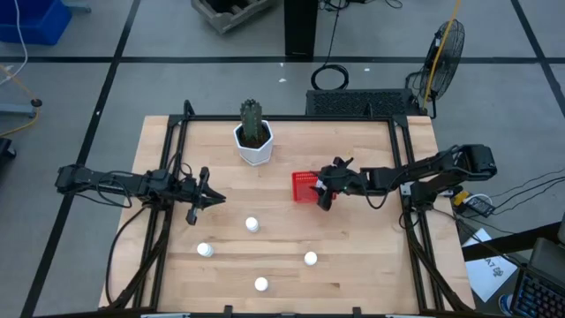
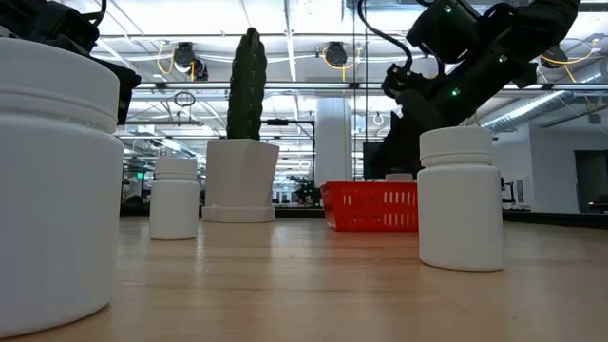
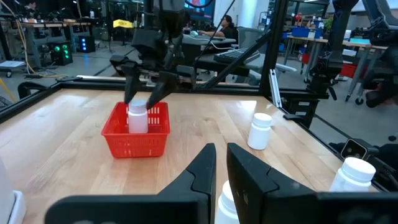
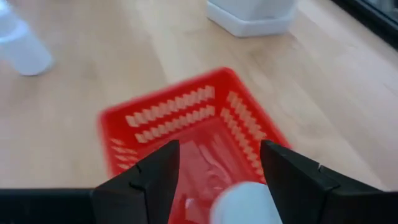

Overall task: Pick and place pill bottles into a basket
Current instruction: Put the white pill bottle into the red bin

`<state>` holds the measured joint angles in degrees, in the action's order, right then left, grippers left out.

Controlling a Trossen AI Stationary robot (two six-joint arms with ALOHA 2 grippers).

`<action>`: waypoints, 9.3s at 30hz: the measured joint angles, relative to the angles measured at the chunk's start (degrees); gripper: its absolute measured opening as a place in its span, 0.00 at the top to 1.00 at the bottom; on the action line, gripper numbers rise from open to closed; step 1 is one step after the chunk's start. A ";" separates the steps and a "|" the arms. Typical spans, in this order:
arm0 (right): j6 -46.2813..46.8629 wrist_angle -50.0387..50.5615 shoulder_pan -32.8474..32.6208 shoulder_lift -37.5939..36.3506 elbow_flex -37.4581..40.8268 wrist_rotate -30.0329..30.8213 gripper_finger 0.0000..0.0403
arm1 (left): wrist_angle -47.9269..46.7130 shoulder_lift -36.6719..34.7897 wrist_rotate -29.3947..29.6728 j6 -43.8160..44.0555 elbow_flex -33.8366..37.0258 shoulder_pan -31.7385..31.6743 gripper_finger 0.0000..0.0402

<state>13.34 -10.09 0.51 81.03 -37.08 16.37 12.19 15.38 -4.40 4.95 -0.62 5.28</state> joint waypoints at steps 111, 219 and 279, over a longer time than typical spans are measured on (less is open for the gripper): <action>-6.98 -25.78 -20.75 4.49 -1.62 13.04 0.61 | 0.00 -0.02 0.02 0.00 0.02 0.02 0.88; -0.51 -17.03 1.34 12.11 -1.62 0.94 0.57 | 0.00 0.00 0.01 0.00 0.00 0.00 0.88; -5.11 -19.63 -2.19 4.46 -1.65 -3.63 0.43 | 0.00 -0.02 0.00 0.02 0.00 0.00 0.88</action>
<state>8.23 -29.72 -1.68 85.50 -38.73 12.75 12.19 15.36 -4.40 4.97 -0.62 5.28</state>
